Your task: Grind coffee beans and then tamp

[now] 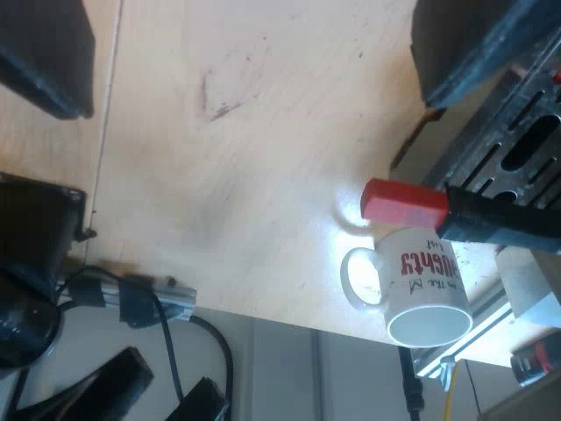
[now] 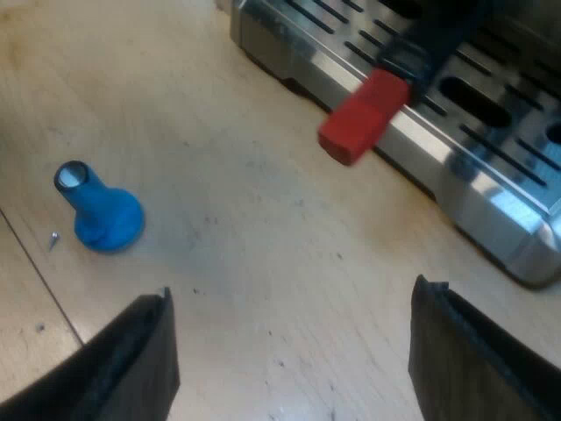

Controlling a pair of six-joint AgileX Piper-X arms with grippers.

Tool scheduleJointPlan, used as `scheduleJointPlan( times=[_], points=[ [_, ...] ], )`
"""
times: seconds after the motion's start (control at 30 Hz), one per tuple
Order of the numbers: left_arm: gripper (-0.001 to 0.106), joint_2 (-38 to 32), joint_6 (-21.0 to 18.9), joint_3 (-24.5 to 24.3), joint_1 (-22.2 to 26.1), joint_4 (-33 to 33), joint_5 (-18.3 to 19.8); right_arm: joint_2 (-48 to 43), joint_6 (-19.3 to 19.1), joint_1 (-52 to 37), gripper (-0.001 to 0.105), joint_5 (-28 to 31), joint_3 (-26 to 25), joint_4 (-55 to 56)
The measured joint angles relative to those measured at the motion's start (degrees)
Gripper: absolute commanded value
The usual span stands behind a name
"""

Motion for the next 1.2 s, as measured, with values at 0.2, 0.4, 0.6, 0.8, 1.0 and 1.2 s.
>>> scheduleJointPlan(
  times=[0.2,0.4,0.6,0.8,1.0,1.2],
  points=[
    [0.075,0.09,0.0,5.49,-0.01,-3.51,0.04,3.01,7.52,11.61,0.059,11.83,5.45,-10.53],
    [0.075,0.09,0.0,7.79,-0.01,-5.93,0.04,6.48,14.26,28.3,0.059,31.77,13.38,-25.34],
    [0.075,0.14,0.0,7.79,-0.01,-8.2,0.04,10.25,18.99,35.03,0.058,44.14,16.53,-30.84],
    [0.075,0.14,0.0,7.79,-0.01,-8.28,0.13,20.14,29.63,38.29,0.038,62.04,17.92,-36.55],
    [0.075,0.14,0.0,7.79,-0.01,-8.28,0.13,28.95,31.67,38.29,0.025,64.6,17.92,-43.84],
    [0.075,0.14,0.0,8.38,-0.01,-8.53,0.13,36.74,34.3,36.2,0.004,68.13,17.92,-49.73]
  ],
)
